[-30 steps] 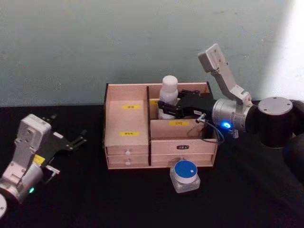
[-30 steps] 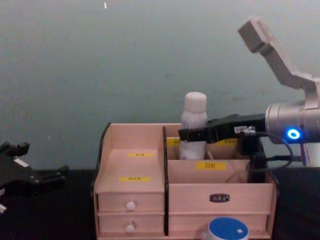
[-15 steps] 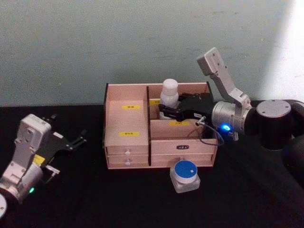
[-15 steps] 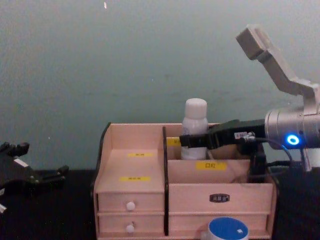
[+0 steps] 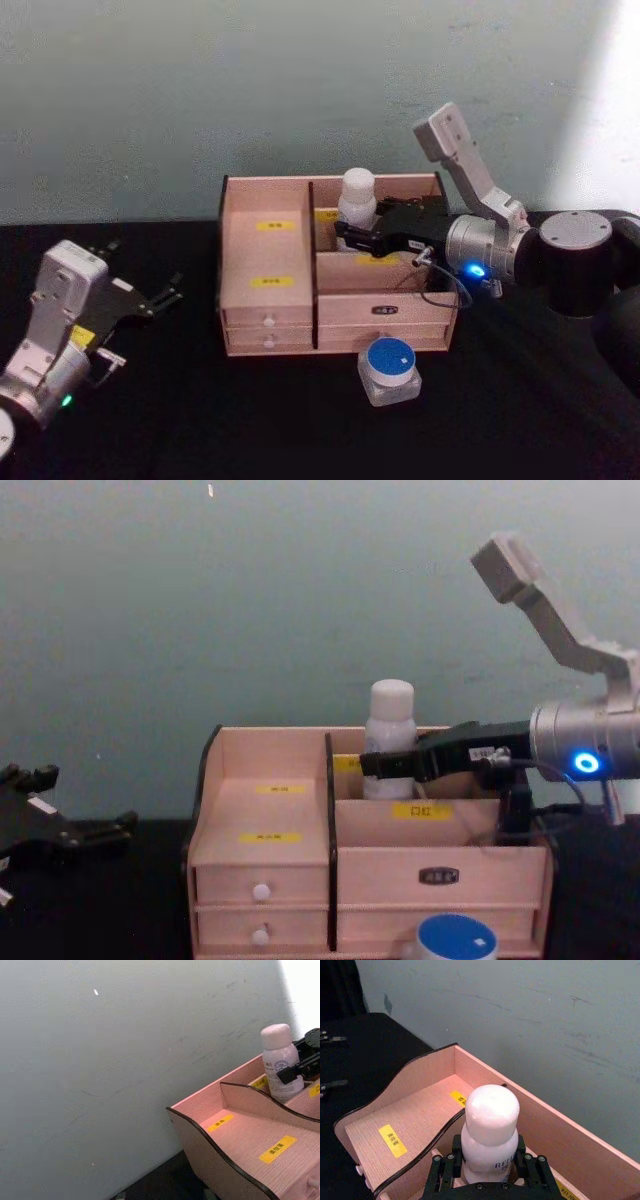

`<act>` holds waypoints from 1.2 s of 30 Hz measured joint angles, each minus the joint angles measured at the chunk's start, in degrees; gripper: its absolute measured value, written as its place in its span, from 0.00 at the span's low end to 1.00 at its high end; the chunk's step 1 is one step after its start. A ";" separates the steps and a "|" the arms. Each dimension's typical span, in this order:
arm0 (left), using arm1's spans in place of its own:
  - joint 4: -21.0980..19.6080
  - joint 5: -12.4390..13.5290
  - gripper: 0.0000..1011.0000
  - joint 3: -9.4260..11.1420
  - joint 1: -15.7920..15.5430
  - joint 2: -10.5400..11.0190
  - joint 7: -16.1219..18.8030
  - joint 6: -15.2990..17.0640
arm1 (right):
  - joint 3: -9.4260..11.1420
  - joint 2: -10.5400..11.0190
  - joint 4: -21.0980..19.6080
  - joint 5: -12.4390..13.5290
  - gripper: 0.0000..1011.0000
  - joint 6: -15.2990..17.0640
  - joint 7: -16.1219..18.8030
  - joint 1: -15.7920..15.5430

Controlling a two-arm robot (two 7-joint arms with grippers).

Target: Pick up the facial cleanser and watermelon frost from the table and place them into the tiered storage box.

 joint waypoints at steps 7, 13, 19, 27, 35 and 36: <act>0.00 0.00 0.99 0.00 0.00 0.00 0.00 0.00 | 0.00 0.02 -0.04 0.07 0.65 0.02 0.03 0.00; 0.00 0.00 0.99 0.00 0.00 0.00 0.00 0.00 | 0.00 0.03 -0.06 0.14 0.84 0.05 0.04 0.00; 0.00 0.00 0.99 0.00 0.00 0.00 0.00 0.00 | 0.00 0.03 -0.06 0.17 0.98 0.07 0.04 -0.01; 0.00 0.00 0.99 0.00 0.00 0.00 0.00 0.00 | 0.00 0.03 -0.06 0.21 0.99 0.12 0.04 0.00; 0.00 0.00 0.99 0.00 0.00 0.00 0.00 0.00 | 1.46 2.85 -7.06 1.70 0.99 2.46 0.21 -3.17; 0.00 0.00 0.99 0.00 0.00 0.00 0.00 0.00 | 1.63 3.29 -8.06 1.93 0.99 2.78 0.25 -3.63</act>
